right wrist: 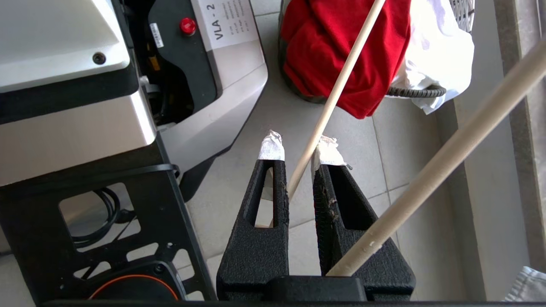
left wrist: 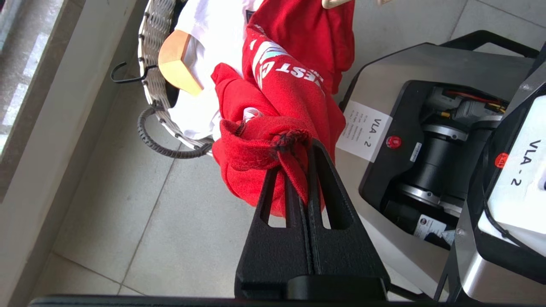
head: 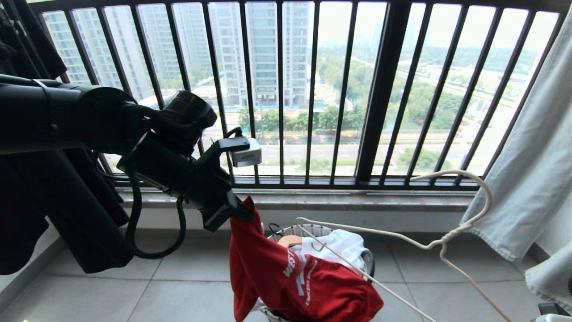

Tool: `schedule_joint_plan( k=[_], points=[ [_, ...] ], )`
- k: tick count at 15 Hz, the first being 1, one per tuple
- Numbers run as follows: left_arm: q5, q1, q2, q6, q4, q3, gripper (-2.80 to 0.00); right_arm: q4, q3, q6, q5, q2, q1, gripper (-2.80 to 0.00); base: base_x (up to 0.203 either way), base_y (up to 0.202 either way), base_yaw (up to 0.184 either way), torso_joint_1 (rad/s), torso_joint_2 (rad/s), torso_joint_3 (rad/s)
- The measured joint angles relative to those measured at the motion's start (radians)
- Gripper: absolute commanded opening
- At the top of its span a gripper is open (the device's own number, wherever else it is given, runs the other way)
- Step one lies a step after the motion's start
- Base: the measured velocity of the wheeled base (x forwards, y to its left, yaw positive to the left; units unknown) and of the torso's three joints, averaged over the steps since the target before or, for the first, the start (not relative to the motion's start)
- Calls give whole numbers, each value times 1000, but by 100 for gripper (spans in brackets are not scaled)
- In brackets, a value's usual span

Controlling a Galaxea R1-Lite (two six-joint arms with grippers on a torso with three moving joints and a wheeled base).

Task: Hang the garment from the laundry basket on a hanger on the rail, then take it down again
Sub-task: Hang the clothes on the clothes rack

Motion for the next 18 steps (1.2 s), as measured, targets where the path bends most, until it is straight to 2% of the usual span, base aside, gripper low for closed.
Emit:
schedule_joint_plan(
  k=[4,8,13,18],
  points=[
    [0,-4,-43,57,6,50,-280,-7,-7,-44,-30,31,38,-280,0,0,0,0,0,0],
    [0,-32,-68,63,4,88,-280,-78,-12,-81,-72,63,58,-280,0,0,0,0,0,0],
    [0,-57,-114,64,0,132,-280,-125,-26,-118,-72,92,65,-280,0,0,0,0,0,0],
    [-3,-63,-165,63,1,158,-280,-127,-21,-120,-71,93,159,-280,0,0,0,0,0,0]
  ],
)
